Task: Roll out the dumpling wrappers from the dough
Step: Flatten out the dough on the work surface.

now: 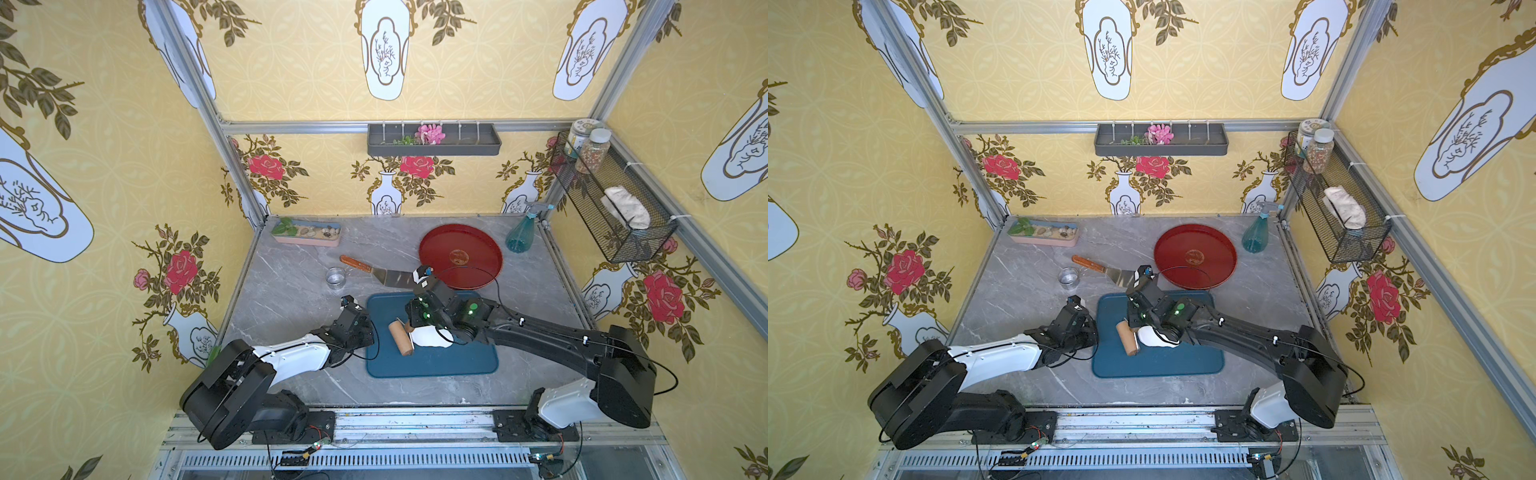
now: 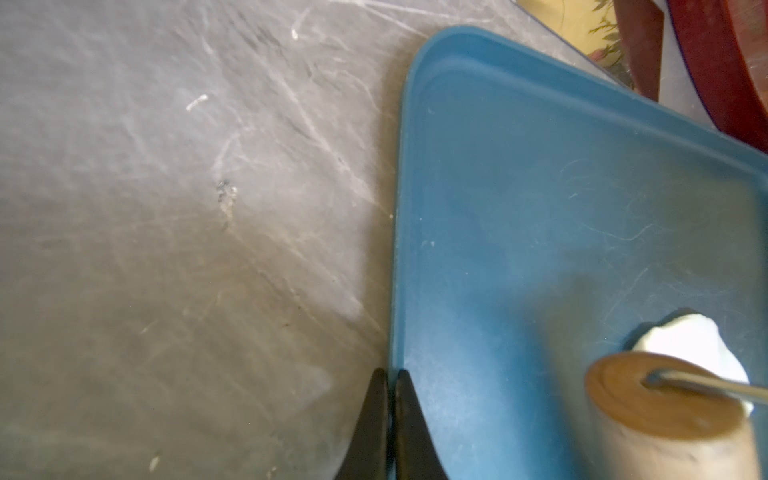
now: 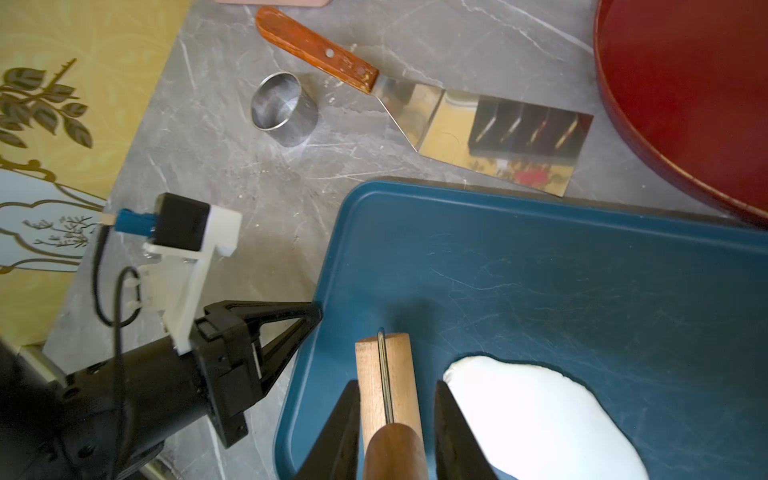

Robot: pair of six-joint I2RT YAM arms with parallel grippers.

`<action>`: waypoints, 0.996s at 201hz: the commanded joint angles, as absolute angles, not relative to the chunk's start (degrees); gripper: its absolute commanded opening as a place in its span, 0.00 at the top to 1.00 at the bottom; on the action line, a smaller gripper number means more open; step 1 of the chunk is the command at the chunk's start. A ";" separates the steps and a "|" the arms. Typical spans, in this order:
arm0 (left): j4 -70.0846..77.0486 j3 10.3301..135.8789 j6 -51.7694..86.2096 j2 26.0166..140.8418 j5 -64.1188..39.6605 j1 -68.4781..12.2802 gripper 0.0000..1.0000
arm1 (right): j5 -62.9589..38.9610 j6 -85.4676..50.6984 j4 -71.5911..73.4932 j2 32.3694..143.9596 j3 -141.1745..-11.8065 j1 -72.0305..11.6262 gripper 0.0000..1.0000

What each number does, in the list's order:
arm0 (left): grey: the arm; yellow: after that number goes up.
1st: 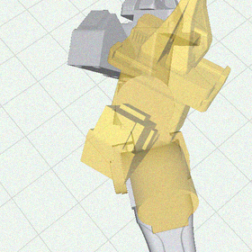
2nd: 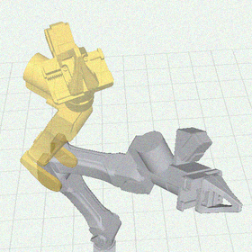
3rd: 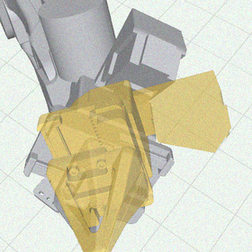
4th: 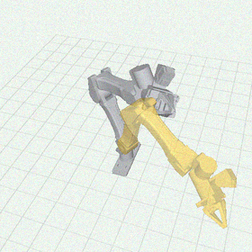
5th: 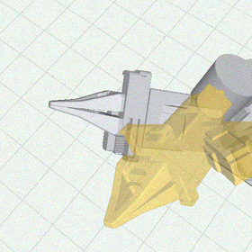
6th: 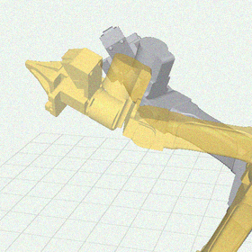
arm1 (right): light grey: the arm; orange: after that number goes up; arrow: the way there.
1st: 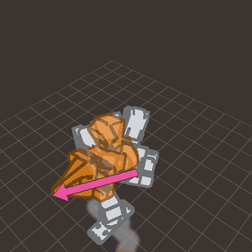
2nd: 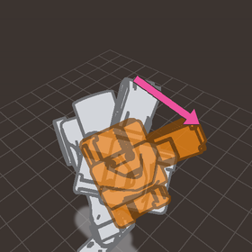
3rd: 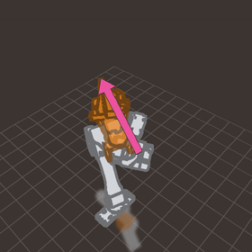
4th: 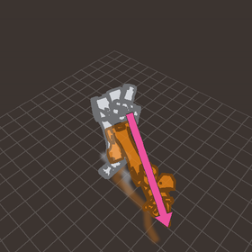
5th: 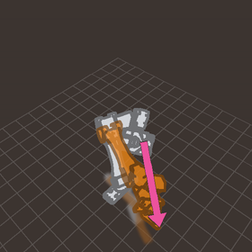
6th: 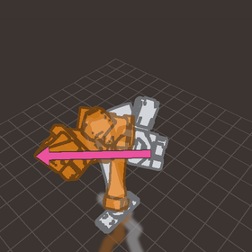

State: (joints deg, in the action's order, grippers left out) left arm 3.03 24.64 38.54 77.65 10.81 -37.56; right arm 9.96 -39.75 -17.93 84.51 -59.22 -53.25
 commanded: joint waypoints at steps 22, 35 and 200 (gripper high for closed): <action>0.17 23.51 40.69 77.08 12.87 -37.53 1.00 | 14.59 -46.71 -21.51 86.45 -59.86 -52.95 1.00; 0.00 23.51 40.75 76.86 13.21 -37.53 1.00 | 15.65 -47.10 -23.23 86.07 -59.32 -52.59 1.00; -0.16 23.75 41.21 77.18 13.57 -37.44 1.00 | 17.31 -47.14 -31.47 69.10 -45.82 -43.45 1.00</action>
State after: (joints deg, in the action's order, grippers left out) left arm 3.29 23.86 39.46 76.77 11.38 -37.67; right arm 15.05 -49.67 -21.85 70.50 -46.63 -44.03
